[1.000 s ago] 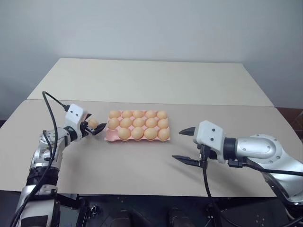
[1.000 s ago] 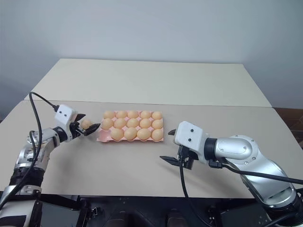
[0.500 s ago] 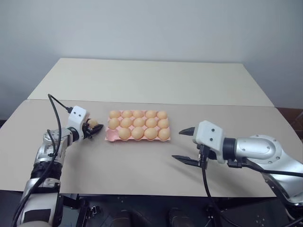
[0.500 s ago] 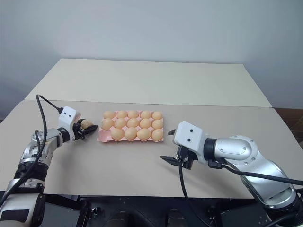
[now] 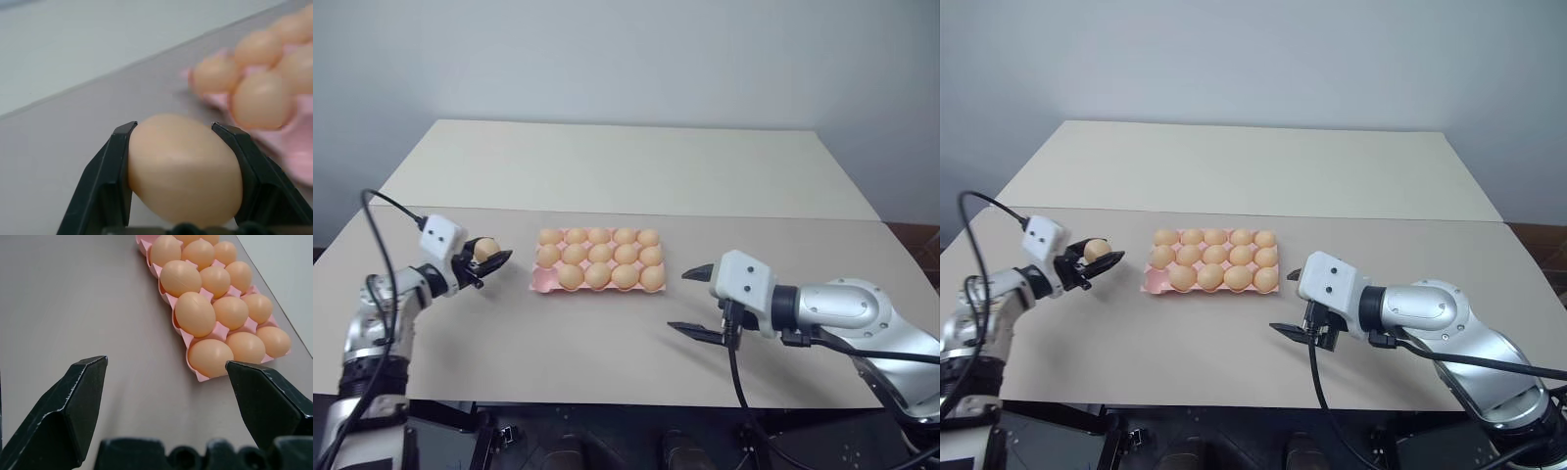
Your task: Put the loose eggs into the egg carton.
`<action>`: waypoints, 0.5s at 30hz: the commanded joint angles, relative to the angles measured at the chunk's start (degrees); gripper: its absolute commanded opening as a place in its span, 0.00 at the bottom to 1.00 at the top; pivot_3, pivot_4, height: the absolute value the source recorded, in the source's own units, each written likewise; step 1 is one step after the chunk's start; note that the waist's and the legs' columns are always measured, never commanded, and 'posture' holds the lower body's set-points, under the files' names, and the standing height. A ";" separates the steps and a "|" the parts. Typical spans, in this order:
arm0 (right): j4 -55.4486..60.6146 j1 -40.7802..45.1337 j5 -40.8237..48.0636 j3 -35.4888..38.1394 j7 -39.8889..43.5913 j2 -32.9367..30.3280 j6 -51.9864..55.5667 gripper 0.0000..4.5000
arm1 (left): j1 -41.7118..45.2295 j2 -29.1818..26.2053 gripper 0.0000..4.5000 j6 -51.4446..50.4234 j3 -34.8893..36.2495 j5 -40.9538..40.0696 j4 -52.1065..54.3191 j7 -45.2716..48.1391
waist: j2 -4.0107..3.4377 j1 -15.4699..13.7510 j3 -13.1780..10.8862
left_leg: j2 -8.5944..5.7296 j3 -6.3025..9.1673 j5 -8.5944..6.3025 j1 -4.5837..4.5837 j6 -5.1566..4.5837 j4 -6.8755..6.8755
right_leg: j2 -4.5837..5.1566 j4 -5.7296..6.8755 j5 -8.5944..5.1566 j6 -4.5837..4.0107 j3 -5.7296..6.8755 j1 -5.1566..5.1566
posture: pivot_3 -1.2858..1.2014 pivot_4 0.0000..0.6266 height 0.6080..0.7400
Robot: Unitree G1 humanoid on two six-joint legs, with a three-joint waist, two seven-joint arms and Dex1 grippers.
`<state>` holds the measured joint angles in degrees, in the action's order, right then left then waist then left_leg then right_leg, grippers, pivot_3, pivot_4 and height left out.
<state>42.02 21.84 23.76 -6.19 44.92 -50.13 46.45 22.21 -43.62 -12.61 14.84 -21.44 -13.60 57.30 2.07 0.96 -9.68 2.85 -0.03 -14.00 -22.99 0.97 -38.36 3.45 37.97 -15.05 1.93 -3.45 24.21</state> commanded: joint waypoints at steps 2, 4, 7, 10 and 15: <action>1.04 1.53 0.05 0.83 -0.55 0.76 -1.12 1.00 | -2.36 -2.00 0.49 -1.98 -0.43 -6.08 7.43 9.18 | 0.00 -0.19 0.00 | 0.00 -0.01 0.00 0.09 0.00 0.00 | 0.00 0.02 0.00 0.00 0.00 -0.07 | 0.52 0.24 1.00; 1.44 1.93 0.39 1.22 -0.73 0.97 -0.65 1.00 | -2.11 -1.52 0.49 -2.28 -1.53 -6.33 8.19 10.00 | 0.00 -0.28 0.00 | 0.00 -0.01 0.00 0.12 0.00 0.00 | -0.01 0.02 0.00 0.00 0.01 -0.10 | 0.52 0.24 1.00; 2.23 2.02 0.61 1.75 -0.72 0.82 -0.17 1.00 | -0.67 -0.40 0.49 -1.19 -4.15 -4.65 7.05 10.04 | 0.00 -0.23 0.00 | -0.01 -0.01 0.00 0.08 0.00 0.00 | -0.01 -0.02 -0.01 0.01 0.01 -0.09 | 0.52 0.24 1.00; 3.00 2.16 0.68 2.04 -0.81 0.51 0.17 1.00 | 1.34 1.02 0.49 0.14 -6.36 -2.99 4.94 9.50 | 0.00 -0.22 0.00 | -0.01 0.00 0.00 -0.01 0.00 0.00 | -0.02 -0.03 0.00 0.01 0.02 -0.02 | 0.52 0.24 1.00; 3.29 2.23 0.64 2.14 -0.96 0.48 0.38 1.00 | 3.87 2.89 0.49 1.36 -8.55 -1.15 2.07 9.07 | 0.00 0.01 0.00 | -0.01 0.00 0.00 0.04 -0.01 -0.04 | -0.02 0.00 0.00 0.01 0.01 -0.06 | 0.52 0.24 1.00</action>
<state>43.34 23.36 23.91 -6.02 44.67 -49.19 46.61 25.02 -40.75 -12.38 6.17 -22.70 -11.25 66.70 2.07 0.96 -9.68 2.84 -0.03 -14.00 -22.96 0.97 -38.40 3.42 37.97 -15.06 1.94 -3.44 24.16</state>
